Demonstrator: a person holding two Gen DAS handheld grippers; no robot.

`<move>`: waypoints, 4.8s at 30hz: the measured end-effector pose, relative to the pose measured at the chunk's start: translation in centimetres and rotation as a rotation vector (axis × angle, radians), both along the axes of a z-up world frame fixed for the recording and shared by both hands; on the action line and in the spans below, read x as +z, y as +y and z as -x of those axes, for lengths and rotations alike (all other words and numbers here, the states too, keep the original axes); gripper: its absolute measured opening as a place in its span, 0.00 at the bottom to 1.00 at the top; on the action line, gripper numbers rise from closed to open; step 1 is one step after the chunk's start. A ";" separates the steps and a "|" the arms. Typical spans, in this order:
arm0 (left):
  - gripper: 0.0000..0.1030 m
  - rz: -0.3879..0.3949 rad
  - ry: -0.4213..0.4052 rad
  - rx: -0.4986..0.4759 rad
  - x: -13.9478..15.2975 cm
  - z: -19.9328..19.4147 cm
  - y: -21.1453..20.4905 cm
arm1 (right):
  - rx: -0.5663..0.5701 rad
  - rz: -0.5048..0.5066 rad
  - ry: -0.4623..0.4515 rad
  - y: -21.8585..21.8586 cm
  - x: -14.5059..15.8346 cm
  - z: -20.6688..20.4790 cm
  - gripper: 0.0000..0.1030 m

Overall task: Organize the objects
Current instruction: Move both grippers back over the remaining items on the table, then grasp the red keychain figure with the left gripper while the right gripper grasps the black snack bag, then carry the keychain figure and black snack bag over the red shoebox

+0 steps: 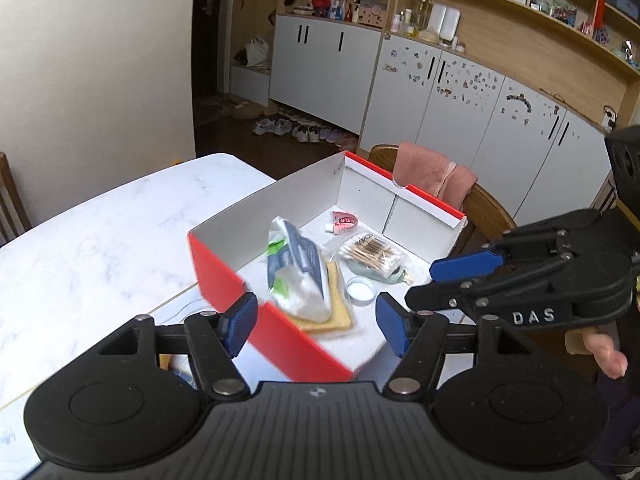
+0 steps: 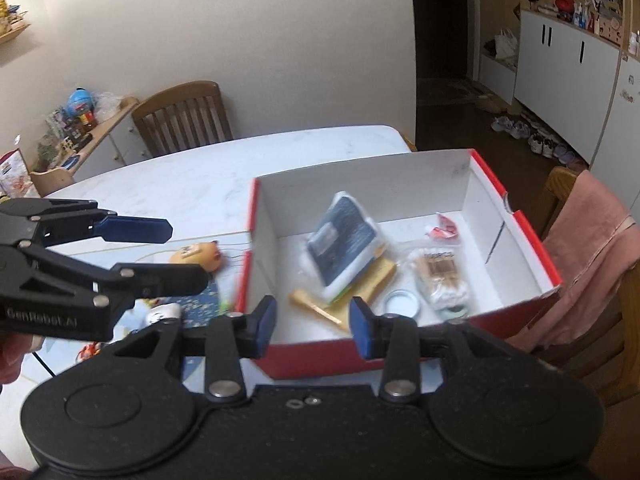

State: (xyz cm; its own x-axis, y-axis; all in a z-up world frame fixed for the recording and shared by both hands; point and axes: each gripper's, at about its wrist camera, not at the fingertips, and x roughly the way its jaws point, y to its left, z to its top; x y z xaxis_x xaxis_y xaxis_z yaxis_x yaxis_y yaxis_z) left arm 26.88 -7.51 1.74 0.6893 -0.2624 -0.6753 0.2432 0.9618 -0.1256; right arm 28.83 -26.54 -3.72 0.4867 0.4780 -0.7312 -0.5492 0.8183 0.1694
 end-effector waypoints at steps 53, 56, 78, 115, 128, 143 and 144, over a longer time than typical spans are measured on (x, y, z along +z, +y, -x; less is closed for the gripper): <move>0.98 -0.144 0.044 0.162 -14.2 17.5 17.0 | 0.177 0.070 0.065 18.3 -8.7 11.4 0.95; 0.98 -0.148 0.045 0.145 -14.7 17.3 16.9 | 0.185 0.087 0.077 19.4 -9.5 11.2 0.95; 0.91 -0.182 0.007 0.107 -16.0 16.6 16.8 | 0.265 0.148 0.106 24.0 -12.4 10.7 0.91; 0.36 -0.128 0.052 0.123 -14.3 16.8 15.8 | 0.176 0.037 0.180 18.8 -10.1 10.9 0.43; 0.36 -0.080 0.050 0.124 -10.3 16.1 14.0 | 0.134 0.010 0.084 11.7 -4.5 10.3 0.43; 0.36 -0.030 -0.017 0.153 -3.5 11.4 10.1 | 0.115 0.004 -0.010 4.5 -0.2 4.6 0.43; 0.36 -0.031 -0.024 0.147 -3.0 10.9 9.7 | 0.112 0.007 -0.012 4.0 -0.1 4.0 0.43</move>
State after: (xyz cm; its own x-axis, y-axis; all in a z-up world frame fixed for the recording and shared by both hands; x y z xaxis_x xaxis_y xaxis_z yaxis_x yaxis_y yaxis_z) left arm 16.02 2.16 -1.27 0.7349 -0.1368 -0.6642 0.1016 0.9906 -0.0915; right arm 24.82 -22.59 -3.87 0.4392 0.5251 -0.7290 -0.6392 0.7528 0.1571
